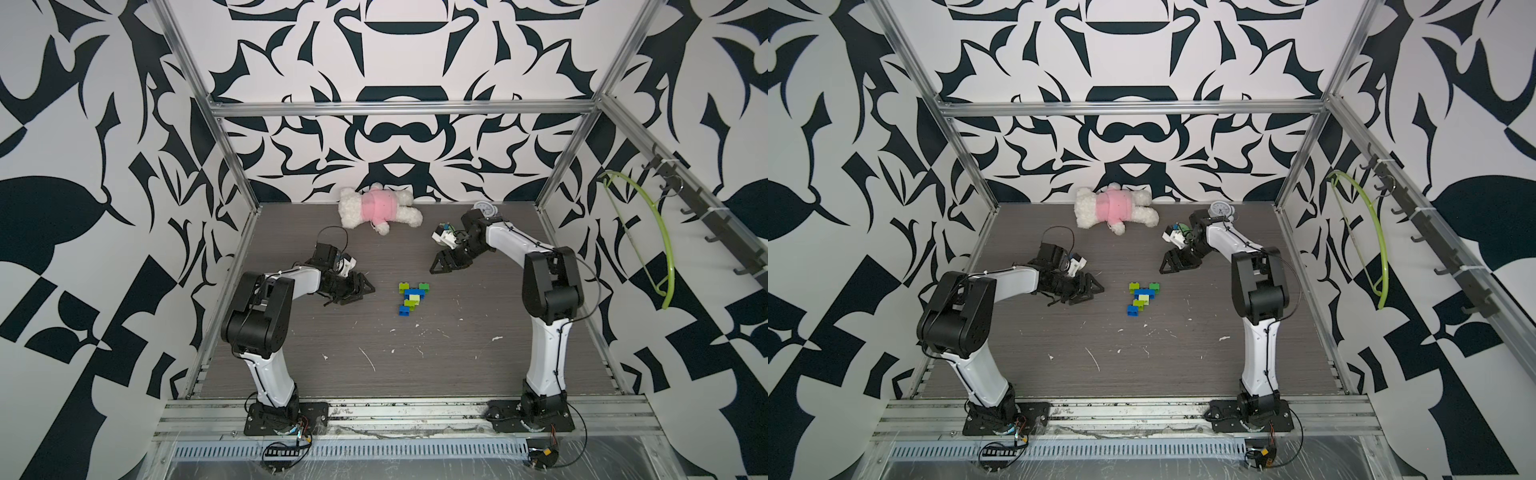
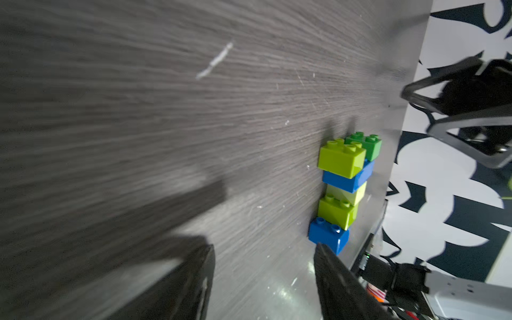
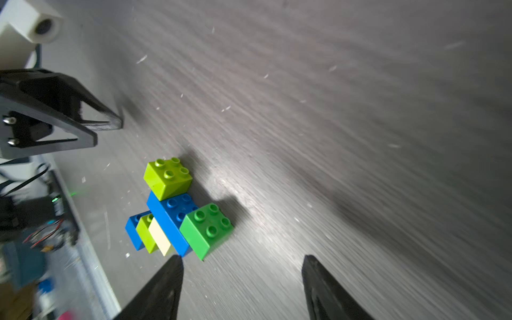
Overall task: Assemble the letter y with lego
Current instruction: Place the lego brick at the center of the board, then reset both arms
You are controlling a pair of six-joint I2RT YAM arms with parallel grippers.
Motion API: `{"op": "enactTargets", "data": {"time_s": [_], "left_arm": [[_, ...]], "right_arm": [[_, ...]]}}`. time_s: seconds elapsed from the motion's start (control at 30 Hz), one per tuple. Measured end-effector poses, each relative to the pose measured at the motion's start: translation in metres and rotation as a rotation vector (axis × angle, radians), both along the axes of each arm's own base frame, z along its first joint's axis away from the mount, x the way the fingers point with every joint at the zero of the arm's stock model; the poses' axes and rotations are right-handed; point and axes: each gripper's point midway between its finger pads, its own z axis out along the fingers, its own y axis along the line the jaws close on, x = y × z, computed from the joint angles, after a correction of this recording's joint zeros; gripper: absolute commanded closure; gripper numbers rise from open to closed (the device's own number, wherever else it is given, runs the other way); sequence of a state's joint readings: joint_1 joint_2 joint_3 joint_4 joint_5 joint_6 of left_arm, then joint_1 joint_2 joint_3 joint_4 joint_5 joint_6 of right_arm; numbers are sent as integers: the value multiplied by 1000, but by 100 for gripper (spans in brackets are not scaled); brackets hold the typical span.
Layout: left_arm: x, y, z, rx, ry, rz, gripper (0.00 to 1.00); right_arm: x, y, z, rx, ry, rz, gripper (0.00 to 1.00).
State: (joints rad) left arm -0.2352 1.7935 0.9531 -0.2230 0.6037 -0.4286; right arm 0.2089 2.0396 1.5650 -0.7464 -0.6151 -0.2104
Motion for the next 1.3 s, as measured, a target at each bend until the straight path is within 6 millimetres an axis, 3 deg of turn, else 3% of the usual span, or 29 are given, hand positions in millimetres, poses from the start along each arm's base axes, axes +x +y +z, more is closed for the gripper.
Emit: {"op": "enactTargets", "data": {"time_s": [0.17, 0.2, 0.23, 0.57, 0.73, 1.03, 1.17, 1.3], "left_arm": [[16, 38, 10, 115, -80, 72, 16], [20, 45, 14, 130, -101, 84, 9], [26, 53, 20, 145, -129, 99, 0], [71, 147, 69, 283, -390, 303, 1], [62, 184, 66, 413, -529, 385, 1], [37, 212, 30, 589, -652, 454, 1], [46, 217, 44, 605, -736, 494, 1], [52, 221, 56, 611, -789, 521, 1]], "right_arm": [[9, -26, 34, -45, -209, -143, 19], [10, -31, 37, -58, -247, -169, 14], [10, -37, 39, -75, -283, -200, 1], [-14, -115, 14, -290, -523, -520, 0], [-25, -144, 13, -364, -638, -641, 0], [-31, -174, 23, -438, -790, -778, 0], [-30, -183, 29, -465, -841, -815, 0], [-35, -185, 14, -474, -853, -817, 0]]}}
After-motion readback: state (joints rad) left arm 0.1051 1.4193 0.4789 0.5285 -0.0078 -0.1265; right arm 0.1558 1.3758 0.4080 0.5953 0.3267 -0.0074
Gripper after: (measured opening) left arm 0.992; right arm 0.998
